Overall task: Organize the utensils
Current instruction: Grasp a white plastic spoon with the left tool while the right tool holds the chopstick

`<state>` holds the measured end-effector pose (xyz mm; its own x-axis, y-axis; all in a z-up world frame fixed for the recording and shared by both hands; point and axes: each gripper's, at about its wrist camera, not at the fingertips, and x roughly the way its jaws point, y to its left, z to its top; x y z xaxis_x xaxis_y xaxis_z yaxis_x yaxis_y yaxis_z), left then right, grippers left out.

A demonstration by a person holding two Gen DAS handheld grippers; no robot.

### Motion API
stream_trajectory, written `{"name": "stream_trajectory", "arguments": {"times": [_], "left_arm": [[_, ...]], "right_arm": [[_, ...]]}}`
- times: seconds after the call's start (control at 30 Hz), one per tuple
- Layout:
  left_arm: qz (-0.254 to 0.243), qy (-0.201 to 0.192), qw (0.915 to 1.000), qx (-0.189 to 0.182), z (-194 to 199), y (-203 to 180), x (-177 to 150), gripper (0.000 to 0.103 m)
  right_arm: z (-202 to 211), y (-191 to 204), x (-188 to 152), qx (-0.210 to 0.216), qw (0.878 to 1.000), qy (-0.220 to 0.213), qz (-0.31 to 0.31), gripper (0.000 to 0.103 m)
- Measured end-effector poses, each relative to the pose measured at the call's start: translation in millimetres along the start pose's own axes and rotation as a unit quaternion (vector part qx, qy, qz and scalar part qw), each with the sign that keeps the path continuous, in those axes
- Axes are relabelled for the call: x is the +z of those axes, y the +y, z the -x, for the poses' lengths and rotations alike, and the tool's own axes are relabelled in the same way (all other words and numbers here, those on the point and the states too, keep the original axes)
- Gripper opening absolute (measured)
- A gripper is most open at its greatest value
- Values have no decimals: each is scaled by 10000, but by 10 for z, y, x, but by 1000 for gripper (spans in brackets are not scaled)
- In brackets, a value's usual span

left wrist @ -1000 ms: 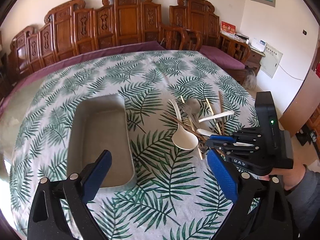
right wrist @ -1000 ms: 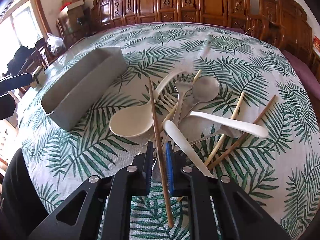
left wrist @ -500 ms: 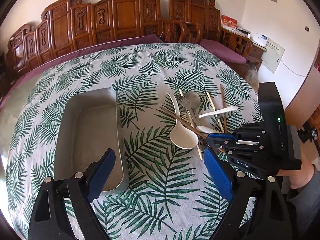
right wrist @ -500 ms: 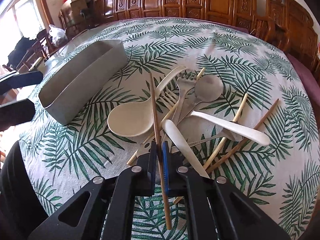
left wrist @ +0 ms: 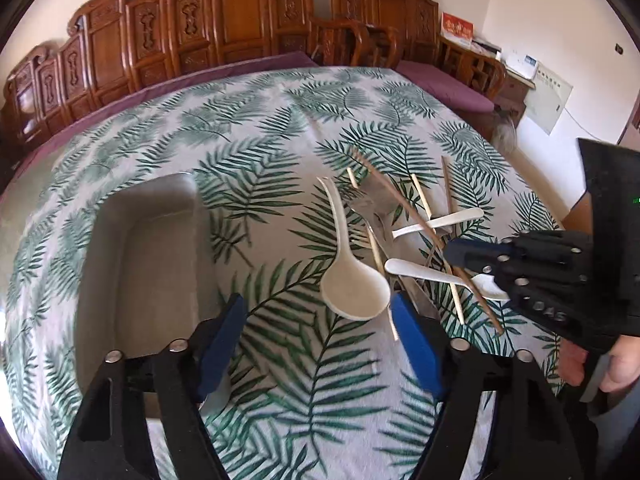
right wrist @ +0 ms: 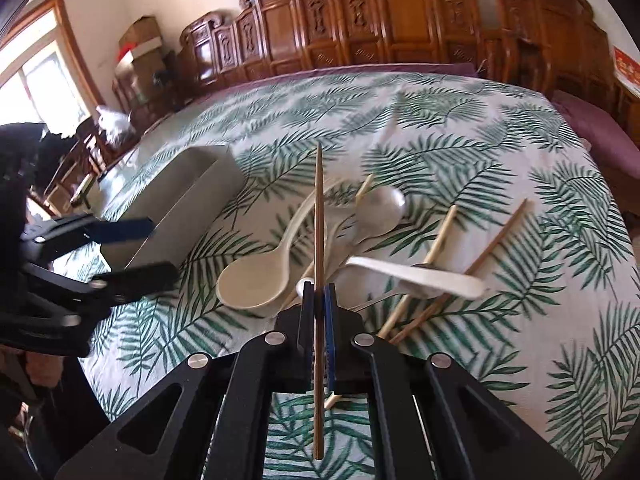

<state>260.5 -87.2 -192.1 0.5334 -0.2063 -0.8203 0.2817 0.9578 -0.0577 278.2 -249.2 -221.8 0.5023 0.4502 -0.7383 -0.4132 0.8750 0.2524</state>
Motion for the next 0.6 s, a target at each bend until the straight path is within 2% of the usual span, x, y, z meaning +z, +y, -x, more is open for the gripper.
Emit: {"name": "stream_trajectory", "arguments": {"times": [0.3,0.43,0.6], "left_arm": [[2,474,9987,176,-559,-64,109,51],[-79,626,9973,366,-679,-109,133,50],[-59,809,9958,419,-761,-119,88,50]], "right_arm": [[21,-109,15,-126,9998,-95,-79,6],[13,-98,12,-117,9999,-106,-52,6],[6,-99,27,-94,9998,-133,-72,6]]}}
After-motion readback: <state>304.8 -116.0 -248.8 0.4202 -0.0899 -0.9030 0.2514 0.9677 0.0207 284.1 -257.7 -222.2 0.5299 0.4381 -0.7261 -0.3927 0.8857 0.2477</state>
